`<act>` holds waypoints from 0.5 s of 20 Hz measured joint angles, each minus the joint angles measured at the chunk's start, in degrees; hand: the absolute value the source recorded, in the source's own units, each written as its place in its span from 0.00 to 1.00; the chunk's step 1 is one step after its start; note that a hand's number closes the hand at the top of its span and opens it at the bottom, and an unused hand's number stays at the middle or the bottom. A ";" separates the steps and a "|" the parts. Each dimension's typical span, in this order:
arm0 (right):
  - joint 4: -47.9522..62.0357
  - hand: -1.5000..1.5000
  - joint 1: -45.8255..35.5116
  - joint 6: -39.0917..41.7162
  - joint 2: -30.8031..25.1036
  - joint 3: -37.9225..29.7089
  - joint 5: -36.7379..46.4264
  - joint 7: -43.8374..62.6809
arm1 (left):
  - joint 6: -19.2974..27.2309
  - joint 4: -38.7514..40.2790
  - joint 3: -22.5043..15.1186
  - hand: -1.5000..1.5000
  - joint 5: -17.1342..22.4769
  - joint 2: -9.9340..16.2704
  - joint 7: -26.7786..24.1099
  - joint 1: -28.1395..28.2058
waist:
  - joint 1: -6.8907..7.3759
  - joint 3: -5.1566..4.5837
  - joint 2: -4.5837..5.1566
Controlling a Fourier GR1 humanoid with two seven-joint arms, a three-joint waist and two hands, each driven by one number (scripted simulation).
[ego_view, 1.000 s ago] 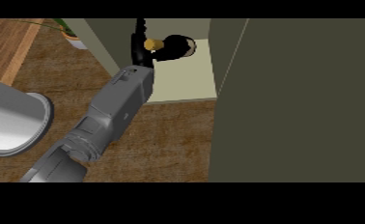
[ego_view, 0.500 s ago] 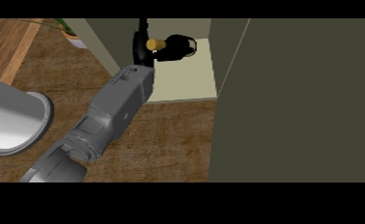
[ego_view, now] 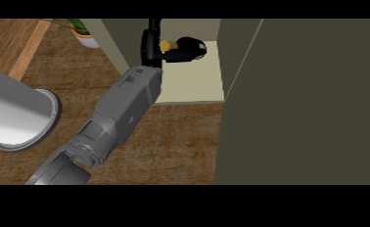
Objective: Pick up the wine, place it into the cabinet and close the cabinet
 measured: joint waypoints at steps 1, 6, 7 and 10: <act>0.04 0.00 -0.06 -0.07 0.10 0.13 0.03 0.14 | -0.52 -0.93 0.03 0.00 -0.13 -0.07 -0.46 0.42 | 0.23 0.01 -0.08; -0.18 0.00 1.22 -0.68 0.49 1.04 0.16 0.06 | -1.67 -6.39 -0.05 0.00 -0.64 -0.25 -0.60 3.19 | 1.22 0.05 -0.64; -0.18 0.00 1.18 -0.79 0.50 1.16 0.21 0.10 | -1.88 -7.75 -0.28 0.00 -0.92 -0.26 -0.65 4.15 | 1.38 0.07 -0.71; -0.12 0.00 1.53 -1.15 0.74 1.29 0.39 -0.52 | -2.21 -12.74 -0.97 0.00 -1.34 0.37 0.55 6.66 | 1.98 0.06 -0.94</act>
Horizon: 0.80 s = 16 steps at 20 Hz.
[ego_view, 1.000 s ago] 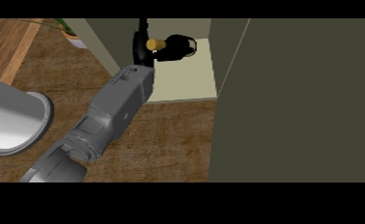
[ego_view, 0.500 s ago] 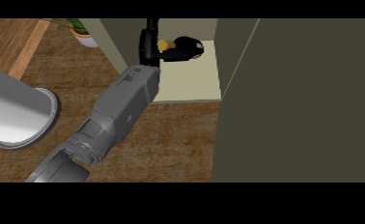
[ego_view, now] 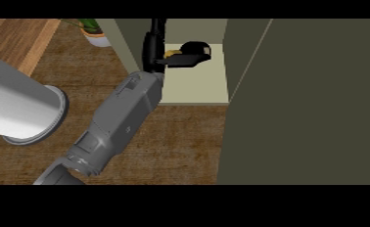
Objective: Pick up the wine, place it into the cabinet and close the cabinet
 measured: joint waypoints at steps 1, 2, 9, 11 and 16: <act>-0.09 0.00 0.29 -0.20 0.01 0.45 0.06 0.03 | -0.09 -1.71 -0.21 0.00 -0.07 0.20 0.29 1.04 | 0.12 -0.01 -0.10; -0.07 0.00 0.70 -0.25 0.03 0.68 0.14 -0.24 | -0.36 -3.66 -0.62 0.00 -0.33 0.67 0.60 2.62 | 0.25 -0.01 -0.15; -0.10 0.00 1.36 -0.93 -0.29 1.04 0.48 -0.77 | 1.68 -19.05 -4.78 0.00 -2.06 1.11 5.20 12.00 | 0.71 0.01 -0.31; -0.03 0.00 1.49 -1.22 -0.19 1.41 0.63 -1.11 | 2.83 -24.57 -6.15 0.00 -2.46 1.24 6.98 15.00 | 0.77 0.01 -0.32; -0.21 0.00 0.98 -1.57 -0.84 1.58 0.77 -0.55 | 4.47 -37.09 -9.48 0.00 -3.51 2.63 9.21 24.48 | 0.76 -0.01 -0.22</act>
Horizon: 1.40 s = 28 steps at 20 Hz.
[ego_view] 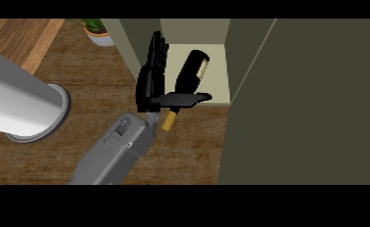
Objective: Pick up the wine, place it into the cabinet and close the cabinet
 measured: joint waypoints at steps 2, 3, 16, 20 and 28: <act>-0.12 0.00 0.49 0.09 -0.37 0.19 0.03 -0.34 | 0.44 -4.53 -1.13 0.00 -0.46 0.85 0.82 3.34 | -0.22 0.00 0.05; -0.12 0.00 -0.21 -0.21 -0.39 0.37 0.07 0.34 | 1.39 -7.15 -2.15 0.00 -1.09 0.96 1.30 5.00 | -0.17 0.00 0.08; 0.16 1.00 -1.23 4.01 -5.46 3.08 0.32 2.71 | 5.10 -32.45 -10.53 0.00 -6.44 6.84 1.83 26.62 | -0.61 0.01 0.33; 0.15 1.00 -0.77 7.22 -7.42 8.65 0.03 4.32 | 4.94 -36.83 -10.98 0.00 -6.92 9.62 0.97 31.79 | -0.41 0.01 0.35; 0.46 1.00 -3.03 7.92 -7.33 16.22 0.61 7.99 | 0.63 -45.70 -7.47 0.00 -5.06 18.04 -0.43 41.48 | -0.21 -0.13 0.27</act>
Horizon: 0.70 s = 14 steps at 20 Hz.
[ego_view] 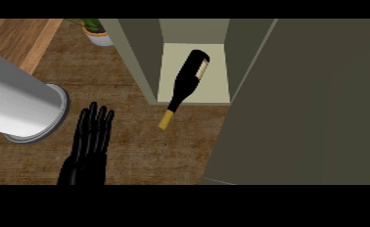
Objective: Pick up the wine, place it into the cabinet and close the cabinet
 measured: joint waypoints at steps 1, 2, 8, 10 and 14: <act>-0.01 1.00 -0.85 -0.25 0.23 0.43 0.09 0.93 | -0.37 -0.76 0.79 0.00 0.38 0.73 -0.08 0.68 | 0.01 -0.03 -0.01; 0.13 1.00 -1.74 -0.69 0.80 0.90 0.29 1.71 | -1.23 -0.94 1.51 0.00 0.80 1.47 -0.82 1.91 | 0.08 -0.05 0.00; 1.20 1.00 -6.01 -3.53 4.47 3.95 1.68 7.54 | -5.89 -4.79 7.29 0.00 4.84 6.14 -2.45 7.55 | 0.45 -0.14 -0.05; 1.75 1.00 -7.89 -4.67 6.27 4.63 2.16 10.04 | -6.78 -6.45 8.50 0.00 5.80 7.44 -2.19 8.99 | 0.73 -0.17 -0.09; 4.02 1.00 -13.33 -8.50 9.08 7.42 2.92 11.77 | -10.49 -7.86 12.59 0.00 9.06 10.29 -2.54 11.86 | 1.34 -0.21 -0.05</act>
